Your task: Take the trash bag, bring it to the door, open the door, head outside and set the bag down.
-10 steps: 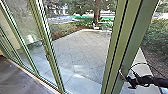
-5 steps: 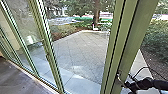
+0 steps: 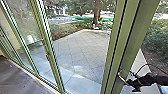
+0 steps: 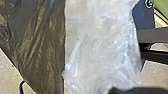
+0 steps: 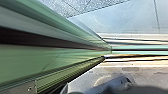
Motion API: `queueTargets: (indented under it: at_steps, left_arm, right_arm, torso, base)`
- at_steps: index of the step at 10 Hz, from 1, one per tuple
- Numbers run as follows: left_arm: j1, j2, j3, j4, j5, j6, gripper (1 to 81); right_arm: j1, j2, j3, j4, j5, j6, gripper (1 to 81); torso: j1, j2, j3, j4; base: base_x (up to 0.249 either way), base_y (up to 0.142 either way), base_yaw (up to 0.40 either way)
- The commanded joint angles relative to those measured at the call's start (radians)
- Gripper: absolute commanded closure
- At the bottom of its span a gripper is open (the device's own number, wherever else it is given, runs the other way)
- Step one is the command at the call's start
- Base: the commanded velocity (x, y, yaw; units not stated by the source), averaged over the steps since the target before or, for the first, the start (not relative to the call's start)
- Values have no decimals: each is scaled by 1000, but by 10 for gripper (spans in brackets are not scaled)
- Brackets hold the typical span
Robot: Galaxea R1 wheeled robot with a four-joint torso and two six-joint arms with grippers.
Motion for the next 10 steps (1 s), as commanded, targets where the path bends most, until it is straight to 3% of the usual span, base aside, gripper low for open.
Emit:
queueTargets:
  at_steps: [1,4,5,7,10]
  left_arm:
    - [-14,-3,6,6,67,3,811]
    - [-11,2,6,8,65,6,811]
    - [-12,2,6,8,65,6,811]
    - [-11,6,6,8,65,7,811]
    - [-12,6,6,6,67,7,811]
  right_arm:
    - [361,-97,-24,-209,102,-14,10]
    - [391,-147,33,-221,101,-16,10]
    - [420,-166,65,-265,94,-14,10]
    - [473,-209,147,-386,-19,-14,10]
    - [506,-252,178,-436,-41,-13,10]
  torso:
    - [0,0,0,0]
    - [1,0,0,0]
    - [1,1,0,0]
    - [2,1,0,1]
    - [3,2,0,1]
  base:
    - [0,0,0]
    - [0,0,0]
    - [0,0,0]
    - [0,0,0]
    - [0,0,0]
